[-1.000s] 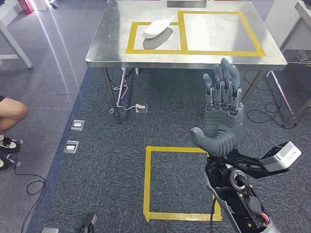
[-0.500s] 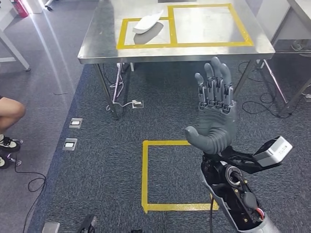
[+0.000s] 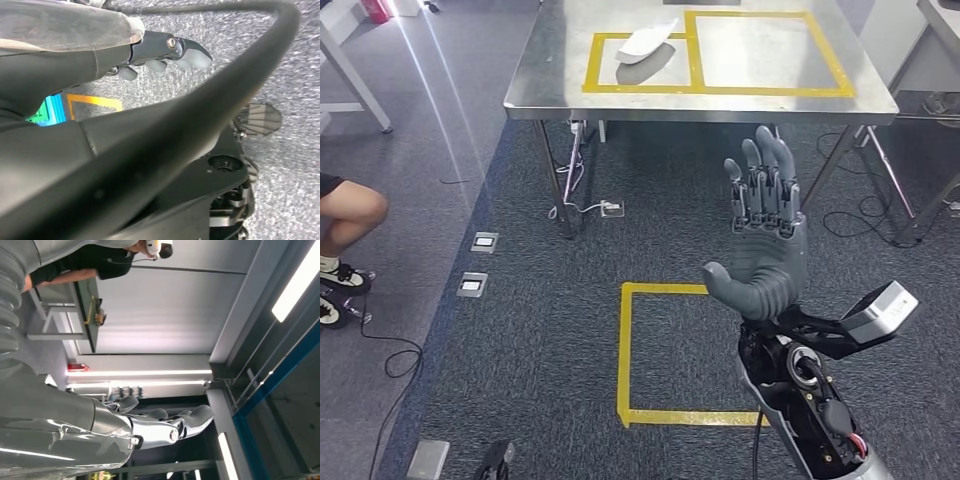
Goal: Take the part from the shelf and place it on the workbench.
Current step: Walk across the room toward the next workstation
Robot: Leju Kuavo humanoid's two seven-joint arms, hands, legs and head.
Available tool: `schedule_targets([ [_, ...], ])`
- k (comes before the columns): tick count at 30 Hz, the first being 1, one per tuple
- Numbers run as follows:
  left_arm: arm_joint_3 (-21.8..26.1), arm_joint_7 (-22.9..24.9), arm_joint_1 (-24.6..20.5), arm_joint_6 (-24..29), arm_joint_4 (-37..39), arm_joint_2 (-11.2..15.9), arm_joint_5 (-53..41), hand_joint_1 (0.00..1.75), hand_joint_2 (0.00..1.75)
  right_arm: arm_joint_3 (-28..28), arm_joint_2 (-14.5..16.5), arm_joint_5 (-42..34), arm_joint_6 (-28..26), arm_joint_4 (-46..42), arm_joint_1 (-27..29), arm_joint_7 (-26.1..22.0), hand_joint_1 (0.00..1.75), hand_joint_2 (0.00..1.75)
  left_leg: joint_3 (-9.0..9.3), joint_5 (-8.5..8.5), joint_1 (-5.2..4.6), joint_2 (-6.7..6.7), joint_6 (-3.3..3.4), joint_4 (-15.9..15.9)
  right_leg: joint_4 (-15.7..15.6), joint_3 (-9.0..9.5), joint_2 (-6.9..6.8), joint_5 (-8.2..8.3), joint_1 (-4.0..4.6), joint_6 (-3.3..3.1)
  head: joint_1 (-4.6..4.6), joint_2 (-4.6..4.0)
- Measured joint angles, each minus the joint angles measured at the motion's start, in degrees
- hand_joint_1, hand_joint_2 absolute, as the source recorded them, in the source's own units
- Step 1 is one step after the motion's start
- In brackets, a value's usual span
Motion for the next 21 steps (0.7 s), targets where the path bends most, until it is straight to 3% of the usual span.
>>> schedule_targets([
  [3, 0.00, -0.08, 0.03, 0.00, 0.00, -0.01, 0.01, 0.00, 0.00, -0.04, 0.00, -0.25, 0.48, 0.40, -0.04, 0.08, 0.00, 1.75, -0.54, 0.49, -0.15, -0.05, -0.43, 0.30, -12.07, 7.45, -0.02, 4.52, 0.07, -0.41, 0.61, 0.00],
  [5, 0.00, -0.10, -0.04, 0.00, 0.00, 0.01, 0.00, 0.00, 0.00, -0.09, 0.00, -0.49, 0.84, 0.53, -0.03, 0.14, 0.00, 1.75, -1.09, 0.90, -0.33, -0.05, -0.96, 0.67, -16.81, 9.67, 0.03, 5.33, 0.23, -0.72, 0.76, 0.00],
  [7, 0.00, -0.10, -0.07, 0.00, 0.00, 0.04, 0.01, 0.00, 0.00, -0.19, 0.00, -0.61, 0.98, 0.67, 0.12, 0.16, 0.00, 1.75, -1.65, 1.38, -0.40, 0.00, -1.63, 0.85, -17.35, 9.58, 0.13, 5.46, 0.28, -1.18, 0.49, 0.00],
  [9, 0.00, -0.10, -0.09, 0.00, 0.00, 0.08, 0.01, 0.00, 0.00, -0.30, 0.00, -0.62, 1.02, 0.78, 0.16, 0.17, 0.00, 1.75, -2.57, 0.21, -0.26, -0.11, -2.27, 2.32, -17.49, 9.34, 0.06, 6.20, 0.08, -1.84, 0.17, 0.00],
  [10, 0.00, -0.10, -0.11, 0.00, 0.00, 0.08, 0.01, 0.00, 0.00, -0.32, 0.00, -0.62, 1.04, 0.81, 0.13, 0.17, 0.00, 1.75, -3.70, -1.56, -0.17, -0.19, -2.57, 4.70, -17.60, 9.05, -0.03, 6.63, -0.02, -2.18, -0.08, 0.00],
  [12, 0.00, -0.10, -0.07, 0.00, 0.00, 0.04, 0.00, 0.00, 0.00, -0.35, 0.00, -0.62, 1.11, 0.85, 0.18, 0.19, 0.00, 1.75, -7.09, -6.30, 0.06, -0.28, -3.05, 12.69, -17.59, 8.19, -0.12, 7.32, 0.01, -2.57, -0.73, 0.00],
  [13, 0.00, -0.10, -0.03, 0.00, 0.00, 0.03, 0.00, 0.00, 0.00, -0.36, 0.00, -0.62, 1.14, 0.87, 0.24, 0.22, 0.00, 1.75, -8.59, -8.01, 0.14, -0.28, -3.20, 16.56, -17.56, 7.74, -0.14, 7.62, 0.04, -2.63, -1.00, 0.00],
  [14, 0.00, -0.10, 0.00, 0.00, 0.00, 0.02, 0.00, 0.00, 0.00, -0.36, 0.00, -0.62, 1.16, 0.90, 0.32, 0.27, 0.00, 1.75, -9.24, -8.67, 0.20, -0.28, -3.27, 18.73, -17.53, 7.34, -0.14, 7.89, 0.07, -2.62, -1.22, 0.00],
  [15, 0.00, -0.10, 0.01, 0.00, 0.00, 0.03, 0.00, 0.00, 0.00, -0.36, 0.00, -0.62, 1.17, 0.91, 0.36, 0.32, 0.00, 1.75, -8.64, -8.17, 0.23, -0.28, -3.26, 18.44, -17.50, 7.00, -0.12, 8.14, 0.08, -2.59, -1.41, 0.00],
  [16, 0.00, -0.10, 0.00, 0.00, 0.00, 0.05, 0.00, 0.00, 0.00, -0.36, 0.00, -0.62, 1.17, 0.93, 0.39, 0.37, 0.00, 1.75, -6.74, -6.71, 0.25, -0.28, -3.17, 15.60, -17.49, 6.75, -0.07, 8.35, 0.08, -2.51, -1.63, 0.00],
  [18, 0.00, -0.10, -0.10, 0.01, 0.00, 0.11, 0.00, 0.00, 0.00, -0.38, 0.00, -0.62, 1.17, 0.93, 0.37, 0.39, 0.00, 1.75, -1.07, -3.39, 0.20, -0.32, -2.75, 6.21, -17.46, 6.45, 0.00, 8.67, 0.16, -2.24, -2.08, 0.00],
  [19, 0.00, -0.10, -0.17, 0.01, 0.00, 0.13, 0.00, 0.00, 0.00, -0.40, 0.00, -0.62, 1.17, 0.93, 0.35, 0.40, 0.00, 1.75, 0.90, -2.38, 0.11, -0.35, -2.44, 2.62, -17.41, 6.33, 0.01, 8.80, 0.24, -2.04, -2.17, 0.00],
  [21, 0.00, -0.10, -0.23, 0.02, 0.00, 0.14, 0.01, 0.00, 0.00, -0.42, 0.00, -0.61, 1.20, 0.93, 0.32, 0.40, 0.00, 1.75, 1.98, -2.03, -0.13, -0.38, -1.93, 0.18, -17.35, 6.10, -0.03, 9.08, 0.37, -1.59, -2.15, 0.00],
])
